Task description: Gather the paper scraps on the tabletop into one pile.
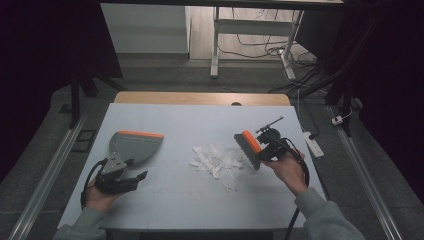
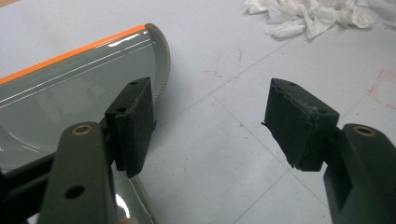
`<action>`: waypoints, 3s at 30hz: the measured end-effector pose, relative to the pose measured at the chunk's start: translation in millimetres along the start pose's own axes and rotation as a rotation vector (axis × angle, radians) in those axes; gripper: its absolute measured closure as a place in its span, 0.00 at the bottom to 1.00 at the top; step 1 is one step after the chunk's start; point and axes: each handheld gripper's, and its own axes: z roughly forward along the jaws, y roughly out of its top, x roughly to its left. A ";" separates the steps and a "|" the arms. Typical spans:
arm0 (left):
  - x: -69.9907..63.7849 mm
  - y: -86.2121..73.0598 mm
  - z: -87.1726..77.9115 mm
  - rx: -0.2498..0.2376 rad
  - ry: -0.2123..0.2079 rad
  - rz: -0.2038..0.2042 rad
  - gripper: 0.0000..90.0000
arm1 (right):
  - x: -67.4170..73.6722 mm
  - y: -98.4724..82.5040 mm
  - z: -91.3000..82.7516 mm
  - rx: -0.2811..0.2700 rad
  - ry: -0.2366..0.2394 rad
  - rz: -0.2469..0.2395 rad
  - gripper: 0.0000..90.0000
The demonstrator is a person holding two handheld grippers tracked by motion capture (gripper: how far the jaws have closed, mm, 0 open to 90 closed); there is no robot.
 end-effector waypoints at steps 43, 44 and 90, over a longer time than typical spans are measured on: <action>-3.6 0.6 2.0 0.016 0.009 0.011 0.37 | 38.2 -21.7 11.9 -0.059 0.112 -0.033 0.78; -3.4 0.5 2.2 0.016 0.010 0.009 0.37 | 39.8 -18.6 13.7 -0.066 0.110 -0.038 0.78; -4.9 0.2 2.4 0.024 0.022 0.014 0.37 | 40.2 -9.6 -17.8 -0.325 0.212 -0.399 0.78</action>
